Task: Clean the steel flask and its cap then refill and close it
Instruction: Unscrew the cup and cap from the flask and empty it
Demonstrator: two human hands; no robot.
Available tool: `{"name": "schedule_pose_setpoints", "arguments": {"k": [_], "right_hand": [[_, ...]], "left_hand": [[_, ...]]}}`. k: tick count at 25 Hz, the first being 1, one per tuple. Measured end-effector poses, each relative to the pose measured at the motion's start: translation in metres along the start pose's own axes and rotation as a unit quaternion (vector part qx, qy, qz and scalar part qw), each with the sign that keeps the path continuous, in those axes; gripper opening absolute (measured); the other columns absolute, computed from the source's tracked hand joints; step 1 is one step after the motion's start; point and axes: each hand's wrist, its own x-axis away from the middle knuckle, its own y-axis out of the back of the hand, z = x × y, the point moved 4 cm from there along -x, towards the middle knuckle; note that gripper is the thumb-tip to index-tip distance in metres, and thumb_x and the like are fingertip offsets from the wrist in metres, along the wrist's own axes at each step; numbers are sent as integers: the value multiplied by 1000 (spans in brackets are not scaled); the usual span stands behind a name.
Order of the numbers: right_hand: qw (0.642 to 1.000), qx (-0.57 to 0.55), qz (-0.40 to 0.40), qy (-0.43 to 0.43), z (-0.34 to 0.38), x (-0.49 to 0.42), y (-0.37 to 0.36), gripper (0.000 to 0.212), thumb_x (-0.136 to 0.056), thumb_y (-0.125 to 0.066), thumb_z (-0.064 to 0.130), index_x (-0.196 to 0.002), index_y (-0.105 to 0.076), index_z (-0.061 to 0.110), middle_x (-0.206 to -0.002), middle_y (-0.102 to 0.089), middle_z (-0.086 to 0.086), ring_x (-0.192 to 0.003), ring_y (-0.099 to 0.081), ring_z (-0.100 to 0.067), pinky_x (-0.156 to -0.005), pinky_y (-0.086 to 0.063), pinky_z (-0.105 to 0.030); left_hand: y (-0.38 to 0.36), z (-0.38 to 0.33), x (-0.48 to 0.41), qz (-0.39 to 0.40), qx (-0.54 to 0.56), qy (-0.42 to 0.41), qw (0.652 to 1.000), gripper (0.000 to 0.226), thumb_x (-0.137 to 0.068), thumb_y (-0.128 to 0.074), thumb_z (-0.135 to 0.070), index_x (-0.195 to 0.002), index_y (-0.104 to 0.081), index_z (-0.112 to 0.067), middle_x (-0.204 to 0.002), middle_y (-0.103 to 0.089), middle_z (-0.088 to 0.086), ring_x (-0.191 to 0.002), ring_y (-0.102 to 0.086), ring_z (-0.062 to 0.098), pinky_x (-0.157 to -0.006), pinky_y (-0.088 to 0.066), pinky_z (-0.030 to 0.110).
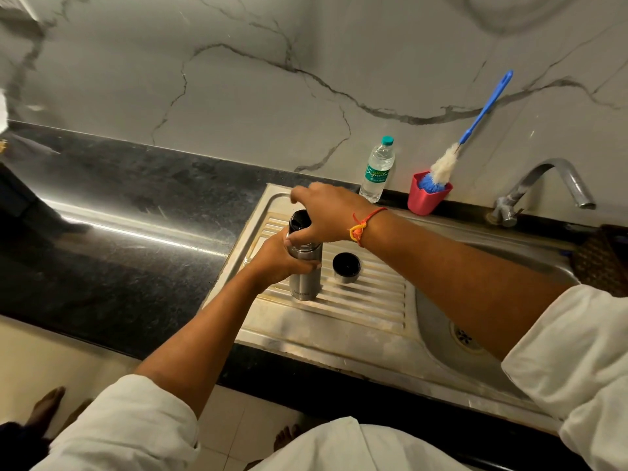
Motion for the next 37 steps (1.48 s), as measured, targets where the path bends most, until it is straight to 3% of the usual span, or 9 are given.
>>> {"name": "schedule_pose_setpoints", "arguments": {"k": [3,10,15,22,27,29,31,33,37], "right_hand": [[997,49,47,-48,-6,0,0,71,-78,-59,73,-123,-59,18,-105,-66,-4,-91,-59,-20,-74,-53,-32],[995,-33,58,71,-3,8,18,58,-80,-77,31,-133,-55,28,-124,-60,0,-111,-55,-20,-88,-53,-32],[983,-168,47,65,-17,17,24,60,-77,-79,11,-130,-56,28,-130,-58,2,-114,-56,-18,-88,-52,-28],[877,-474,-7,-74,-62,62,0,52,-81,-76,11,-127,-56,27,-127,-54,0,-101,-67,-21,-84,-60,-33],[780,-583,34,-225,-82,89,-61,39,-90,-69,15,-124,-50,18,-116,-62,-10,-98,-71,-25,-83,-60,-37],[794,-546,34,-266,-89,90,-88,41,-86,-73,21,-121,-50,16,-113,-62,-11,-96,-71,-26,-81,-61,-39],[853,-443,29,-274,-94,90,-110,42,-77,-78,29,-112,-55,20,-108,-65,-7,-94,-69,-25,-80,-60,-43],[901,-344,43,-261,-90,92,-125,42,-70,-80,37,-106,-60,28,-105,-67,0,-93,-65,-19,-74,-56,-34],[941,-251,32,-224,-79,97,-147,47,-72,-78,29,-117,-63,28,-116,-64,-2,-99,-61,-21,-77,-47,-26]], "left_hand": [[0,0,0,-2,5,3,1000,58,-69,-87,-6,-119,-63,-24,-106,-74,-1,-103,-70,20,-93,-59,42],[-1,-2,0,-3,8,0,1000,56,-70,-88,-5,-117,-63,-24,-106,-73,2,-100,-70,21,-90,-59,41],[-1,-4,1,0,8,-5,1000,57,-71,-87,-5,-115,-61,-31,-106,-72,-1,-100,-69,18,-89,-59,37],[-2,2,2,11,19,-22,1000,57,-72,-86,-5,-117,-61,-29,-108,-72,-1,-105,-69,19,-95,-57,39],[-3,7,2,14,24,-19,999,62,-68,-87,-13,-123,-59,-23,-113,-71,2,-108,-68,19,-95,-56,37],[-4,7,2,15,25,-19,999,61,-70,-87,-11,-124,-59,-19,-112,-71,2,-105,-69,17,-92,-55,33],[-5,6,3,13,30,-14,999,59,-73,-87,-4,-124,-59,-16,-111,-71,2,-103,-69,15,-89,-55,30],[-6,6,3,9,29,-12,999,61,-72,-87,-4,-125,-59,-16,-112,-71,1,-103,-69,14,-88,-55,29],[-9,11,4,6,25,-9,1000,66,-71,-90,-10,-128,-57,-19,-116,-69,-1,-108,-66,15,-92,-55,31]]}}
